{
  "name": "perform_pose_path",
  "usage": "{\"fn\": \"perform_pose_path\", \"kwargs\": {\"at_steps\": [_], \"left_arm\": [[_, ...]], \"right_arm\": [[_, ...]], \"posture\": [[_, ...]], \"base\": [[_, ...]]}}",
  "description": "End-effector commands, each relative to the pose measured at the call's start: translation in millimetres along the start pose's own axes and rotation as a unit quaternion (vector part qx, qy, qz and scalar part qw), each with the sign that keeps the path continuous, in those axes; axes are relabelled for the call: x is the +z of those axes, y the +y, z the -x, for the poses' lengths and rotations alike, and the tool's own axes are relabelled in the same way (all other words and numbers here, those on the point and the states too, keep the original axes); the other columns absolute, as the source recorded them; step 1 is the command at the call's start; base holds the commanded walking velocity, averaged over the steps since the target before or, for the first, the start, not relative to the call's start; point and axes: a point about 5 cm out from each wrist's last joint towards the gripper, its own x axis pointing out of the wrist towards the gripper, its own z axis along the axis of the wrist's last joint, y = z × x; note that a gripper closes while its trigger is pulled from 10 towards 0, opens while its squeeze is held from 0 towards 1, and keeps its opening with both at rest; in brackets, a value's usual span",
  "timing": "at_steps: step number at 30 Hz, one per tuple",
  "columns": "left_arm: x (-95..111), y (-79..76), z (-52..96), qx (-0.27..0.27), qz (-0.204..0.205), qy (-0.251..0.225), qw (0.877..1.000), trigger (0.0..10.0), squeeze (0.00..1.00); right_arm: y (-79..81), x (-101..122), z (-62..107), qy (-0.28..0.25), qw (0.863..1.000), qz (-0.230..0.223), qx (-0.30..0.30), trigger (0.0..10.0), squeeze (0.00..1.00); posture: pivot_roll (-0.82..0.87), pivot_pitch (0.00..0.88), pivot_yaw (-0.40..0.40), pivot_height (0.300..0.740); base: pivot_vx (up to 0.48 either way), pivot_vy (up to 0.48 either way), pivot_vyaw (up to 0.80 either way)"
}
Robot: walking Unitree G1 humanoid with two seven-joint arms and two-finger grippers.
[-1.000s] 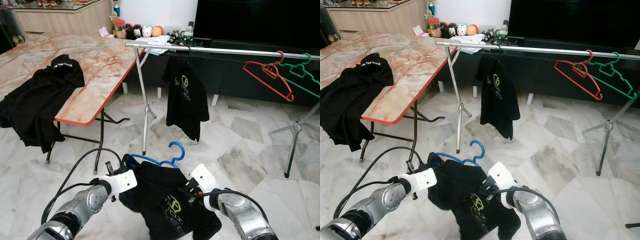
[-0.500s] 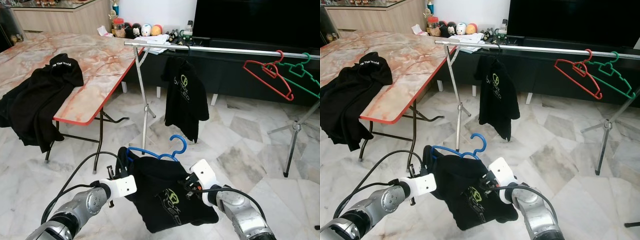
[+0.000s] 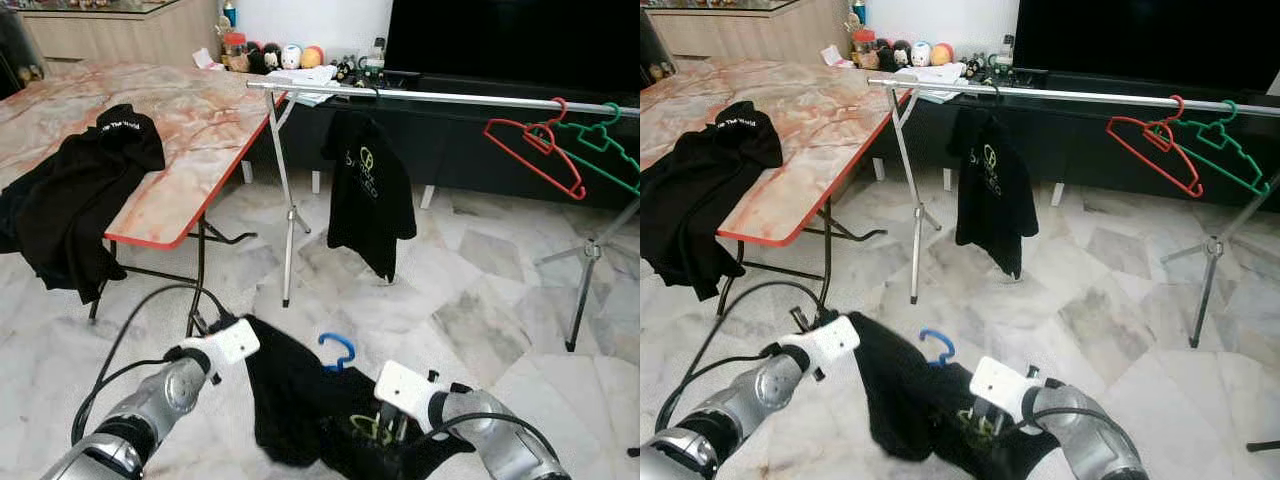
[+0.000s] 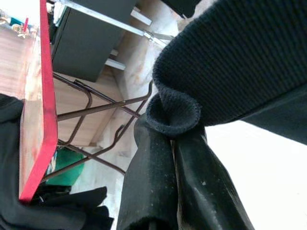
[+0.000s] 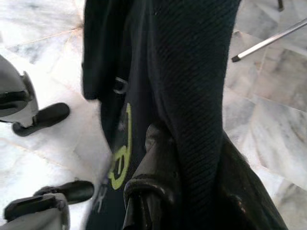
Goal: Hang hanger
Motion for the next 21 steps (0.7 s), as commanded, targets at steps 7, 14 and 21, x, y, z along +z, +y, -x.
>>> {"fn": "perform_pose_path", "kwargs": {"at_steps": [7, 14, 21], "left_arm": [[-35, -17.9, 14.1, -0.093, -0.082, 0.086, 0.989, 0.0, 0.00], [-59, -19.2, 26.4, -0.119, -0.094, 0.149, 0.977, 0.0, 0.00], [-63, -20.2, 28.9, -0.127, -0.095, 0.158, 0.975, 0.0, 0.00]], "right_arm": [[-13.8, 1, 23.9, -0.040, 0.999, -0.007, 0.016, 10.0, 0.00], [-28.6, -6, 51.8, -0.051, 0.998, -0.015, 0.015, 10.0, 0.00], [-29.9, -5, 58.0, -0.063, 0.998, -0.020, 0.020, 10.0, 0.00]], "posture": [[0.05, 0.088, 0.017, 0.740], [0.05, 0.089, 0.017, 0.740], [0.05, 0.091, 0.018, 0.740]], "base": [[0.000, 0.000, 0.00], [0.000, 0.000, 0.00], [0.000, 0.000, 0.00]]}}
